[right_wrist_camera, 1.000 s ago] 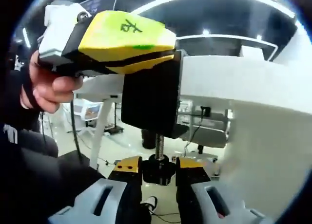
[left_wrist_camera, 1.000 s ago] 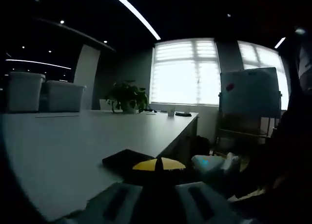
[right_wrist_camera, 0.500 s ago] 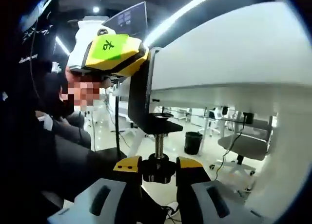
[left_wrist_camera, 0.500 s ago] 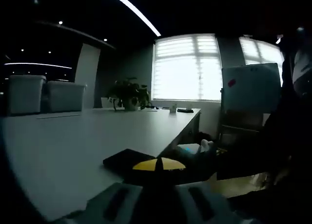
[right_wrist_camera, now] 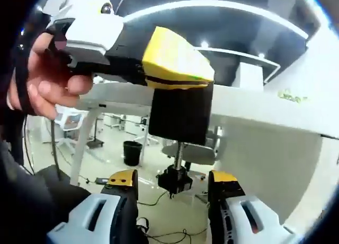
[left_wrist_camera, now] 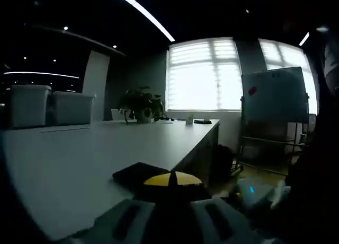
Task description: Clamp the fixed fixture on the desktop, loosen the retaining clip, secure it to the edge of the desk, and tighten the retaining clip.
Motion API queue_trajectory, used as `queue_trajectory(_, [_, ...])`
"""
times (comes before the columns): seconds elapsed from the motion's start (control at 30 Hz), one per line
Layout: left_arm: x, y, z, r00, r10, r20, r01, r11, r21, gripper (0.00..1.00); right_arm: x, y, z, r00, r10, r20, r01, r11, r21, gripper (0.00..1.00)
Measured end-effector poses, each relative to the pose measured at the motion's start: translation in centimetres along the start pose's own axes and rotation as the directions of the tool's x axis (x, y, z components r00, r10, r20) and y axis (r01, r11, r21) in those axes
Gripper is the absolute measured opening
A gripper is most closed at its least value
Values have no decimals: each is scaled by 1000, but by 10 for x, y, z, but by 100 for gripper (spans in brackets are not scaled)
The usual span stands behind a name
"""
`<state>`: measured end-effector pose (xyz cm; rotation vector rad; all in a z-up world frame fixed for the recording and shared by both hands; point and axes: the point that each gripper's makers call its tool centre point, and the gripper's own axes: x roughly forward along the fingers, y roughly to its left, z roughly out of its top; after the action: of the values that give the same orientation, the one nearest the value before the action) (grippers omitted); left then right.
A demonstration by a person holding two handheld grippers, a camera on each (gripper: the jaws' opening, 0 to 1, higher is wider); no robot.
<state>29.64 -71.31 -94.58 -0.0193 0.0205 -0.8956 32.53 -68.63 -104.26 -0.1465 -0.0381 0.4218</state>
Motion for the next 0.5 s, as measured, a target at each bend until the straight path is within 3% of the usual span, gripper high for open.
queue_trajectory(0.07, [-1,1,0,1000,-2,9,2,1000,-9,1,0,-4,-2,995,-96,-9,97,993,71,51])
queue_trajectory(0.17, [-2,1,0,1000,-10,13,11,1000,-12,1,1,-4,-10,988,-150,-43,153,983,103,53])
queue_trajectory(0.23, [-2,0,1,1000,-16,15,17,1000,-16,1,1,-5,-10,984,-173,-36,176,976,126,47])
queue_trajectory(0.3, [-3,0,0,1000,-22,20,23,1000,-14,1,-2,-13,-13,974,-220,-58,224,972,76,37])
queue_trajectory(0.43, [-3,-1,1,999,-29,33,30,999,-21,1,1,-20,-19,968,-233,-98,242,966,89,51])
queue_trajectory(0.5, [-3,0,2,999,-29,39,30,999,-28,1,2,-16,-16,970,-225,-92,234,967,102,50])
